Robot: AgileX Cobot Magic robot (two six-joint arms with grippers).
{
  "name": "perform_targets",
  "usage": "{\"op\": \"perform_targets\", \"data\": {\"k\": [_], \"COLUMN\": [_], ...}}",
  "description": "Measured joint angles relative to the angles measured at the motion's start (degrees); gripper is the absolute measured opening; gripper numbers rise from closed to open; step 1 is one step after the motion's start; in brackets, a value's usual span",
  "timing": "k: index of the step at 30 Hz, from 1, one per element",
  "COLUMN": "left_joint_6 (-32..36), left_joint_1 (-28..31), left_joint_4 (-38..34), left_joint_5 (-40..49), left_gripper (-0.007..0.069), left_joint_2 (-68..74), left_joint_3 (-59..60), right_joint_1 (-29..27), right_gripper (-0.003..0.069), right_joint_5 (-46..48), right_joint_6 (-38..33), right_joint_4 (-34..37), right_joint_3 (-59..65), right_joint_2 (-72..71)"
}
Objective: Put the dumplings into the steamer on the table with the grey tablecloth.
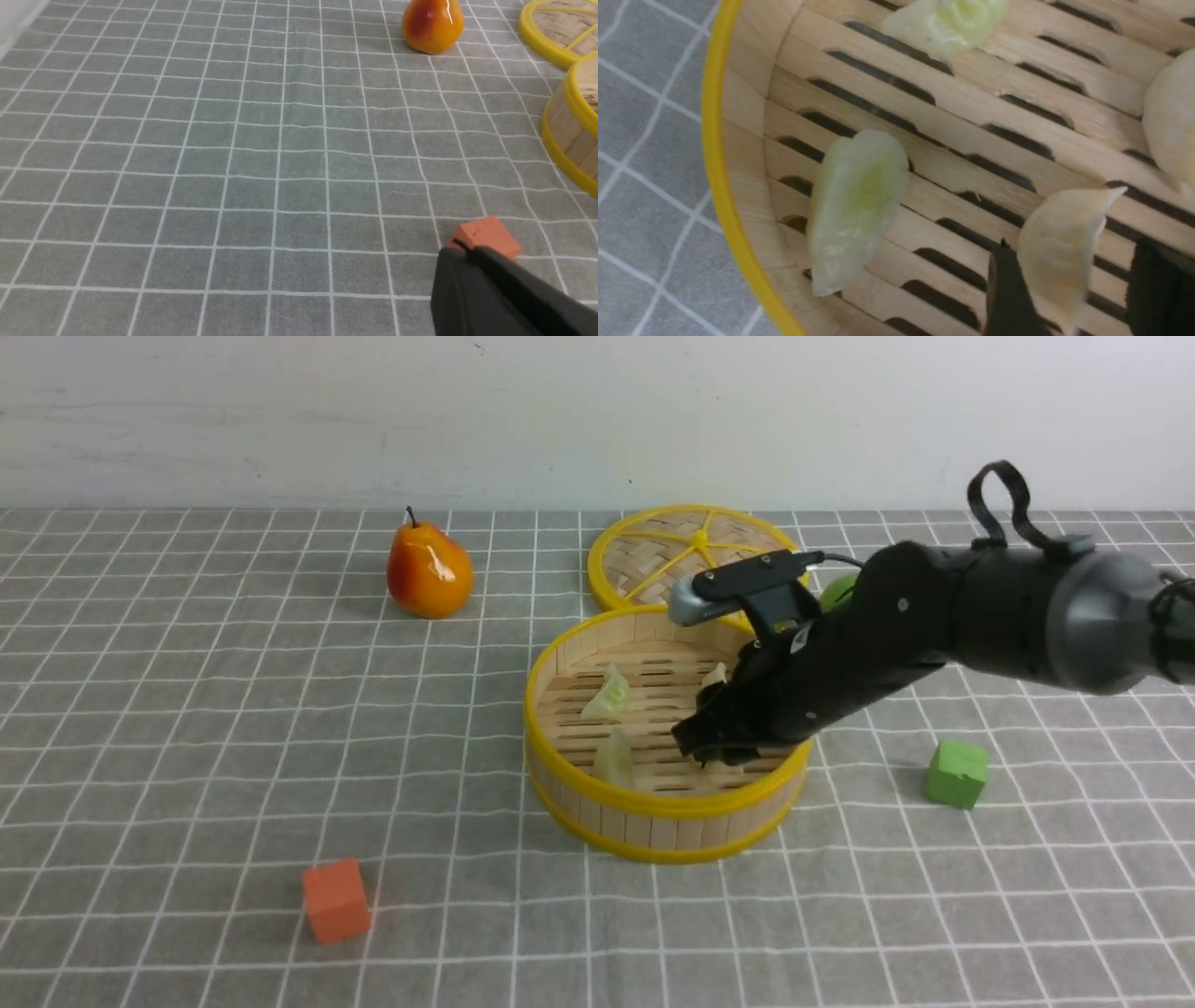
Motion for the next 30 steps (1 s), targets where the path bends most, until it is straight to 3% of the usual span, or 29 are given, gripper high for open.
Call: {"op": "perform_targets", "data": {"k": [3,7,12,13,15,22,30], "left_joint_6": [0.06,0.11,0.22,0.22,0.22,0.22,0.22], "left_joint_1": [0.00,0.00,0.00,0.00,0.00,0.00,0.00], "left_joint_4": [-0.18,-0.18,-0.18,-0.18,-0.18,-0.18,-0.18], "left_joint_5": [0.00,0.00,0.00,0.00,0.00,0.00,0.00], "left_gripper": [-0.0014,-0.0014,-0.0014,-0.0014,-0.0014,-0.0014,-0.0014], "left_joint_2": [0.00,0.00,0.00,0.00,0.00,0.00,0.00], "left_joint_3": [0.00,0.00,0.00,0.00,0.00,0.00,0.00], "right_joint_1": [-0.91,-2.72,-3.74,-3.74,-3.74,-3.74,-3.74], "right_gripper": [0.0385,0.0356,0.0118,0.0118,0.0002,-0.0020,-0.0019], "right_joint_5": [8.15,14.38,15.34,15.34,14.13,2.55,-2.71], "right_joint_6": [0.92,1.07,1.12,1.12,1.12,1.12,1.12], "right_joint_4": [-1.80,-3.36,-5.53,-5.53,-5.53,-5.00,1.09], "right_joint_3": [-3.43,-6.79,-2.88,-2.88,4.66,32.62,50.83], "right_joint_2": [-4.21,-13.32,-33.00,-33.00,-40.87,-56.54,-60.79]}}
